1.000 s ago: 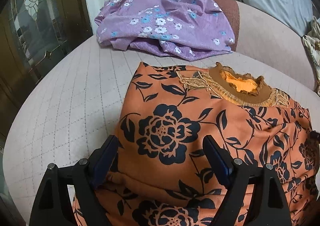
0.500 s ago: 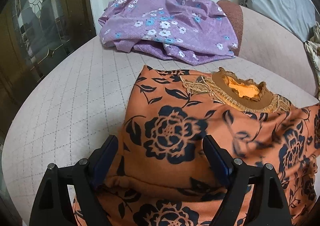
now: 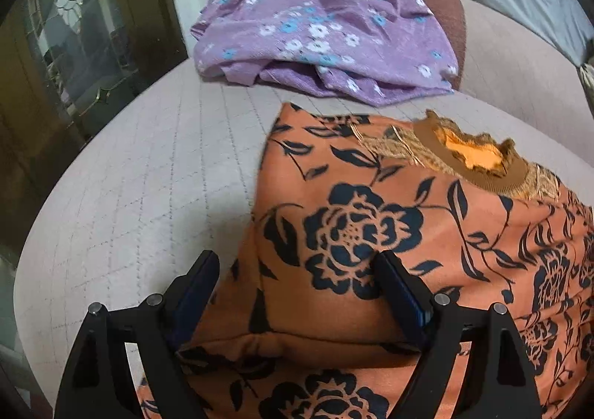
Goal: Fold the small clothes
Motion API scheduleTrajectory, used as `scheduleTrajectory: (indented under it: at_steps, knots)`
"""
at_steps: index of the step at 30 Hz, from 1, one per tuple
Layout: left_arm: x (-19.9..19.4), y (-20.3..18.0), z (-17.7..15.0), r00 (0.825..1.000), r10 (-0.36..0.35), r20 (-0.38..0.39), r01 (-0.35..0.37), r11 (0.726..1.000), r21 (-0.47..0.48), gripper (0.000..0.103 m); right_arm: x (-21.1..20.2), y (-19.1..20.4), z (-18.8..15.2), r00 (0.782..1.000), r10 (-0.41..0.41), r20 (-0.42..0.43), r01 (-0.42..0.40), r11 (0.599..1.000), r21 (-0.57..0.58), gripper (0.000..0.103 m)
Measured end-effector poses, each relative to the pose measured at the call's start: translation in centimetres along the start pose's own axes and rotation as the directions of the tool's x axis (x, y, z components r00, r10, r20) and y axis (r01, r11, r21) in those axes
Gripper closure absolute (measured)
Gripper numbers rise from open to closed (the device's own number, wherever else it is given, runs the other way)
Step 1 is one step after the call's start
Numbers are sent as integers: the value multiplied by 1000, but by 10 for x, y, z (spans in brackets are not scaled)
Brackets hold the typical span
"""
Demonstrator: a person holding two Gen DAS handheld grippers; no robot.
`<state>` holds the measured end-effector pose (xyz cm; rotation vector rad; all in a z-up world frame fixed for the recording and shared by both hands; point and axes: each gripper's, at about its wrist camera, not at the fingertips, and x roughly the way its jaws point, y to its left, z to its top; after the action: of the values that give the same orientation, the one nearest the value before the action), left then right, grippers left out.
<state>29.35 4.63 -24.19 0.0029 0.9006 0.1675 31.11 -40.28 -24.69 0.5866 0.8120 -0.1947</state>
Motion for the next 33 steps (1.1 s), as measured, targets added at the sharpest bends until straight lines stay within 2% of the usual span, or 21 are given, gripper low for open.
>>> scheduleTrajectory:
  at_steps: [1, 5, 7, 9, 11, 14, 16, 20, 22, 26, 30, 33]
  knots:
    - [-3, 1, 1, 1000, 9, 17, -9, 1000, -4, 16, -4, 7, -4, 1000, 25, -14, -26, 999, -31, 75]
    - [-5, 1, 2, 999, 26, 41, -26, 1000, 7, 16, 2, 35, -25, 995, 58, -86, -70, 988, -141, 74]
    - [3, -3, 1, 999, 34, 3, -34, 999, 34, 16, 19, 41, -38, 990, 14, -144, -41, 981, -189, 74]
    - [14, -3, -3, 998, 29, -52, -27, 999, 42, 16, 36, 37, -56, 970, -59, -237, 7, 977, -215, 74]
    - [12, 0, -1, 998, 21, -57, -19, 999, 34, 16, 31, 39, -67, 968, -63, -245, -2, 967, -256, 74]
    - [12, 0, -2, 998, 23, -65, -21, 999, 39, 16, 23, 39, -78, 958, -77, -277, 7, 970, -243, 74]
    - [11, 0, -3, 998, 27, -64, -24, 999, 43, 16, 20, 42, -86, 955, -97, -281, 16, 961, -278, 74]
    - [8, 4, -4, 998, 21, -55, -19, 999, 41, 16, 16, 35, -84, 945, -86, -316, 8, 971, -239, 74]
    - [3, 7, -4, 999, 15, -42, -13, 999, 34, 16, -1, 27, -81, 954, -27, -300, -34, 980, -195, 74]
    - [-18, 3, -9, 999, 0, 49, -4, 998, 70, 16, -64, 2, -87, 981, 130, -142, -148, 981, -127, 73]
    - [-46, 2, -19, 995, -20, 95, 9, 993, 118, 16, -100, -20, -108, 987, 131, -92, -143, 980, -141, 68]
    - [-67, 14, -28, 993, -19, 114, 7, 995, 104, 16, -124, -34, -124, 989, 137, -53, -143, 979, -144, 60]
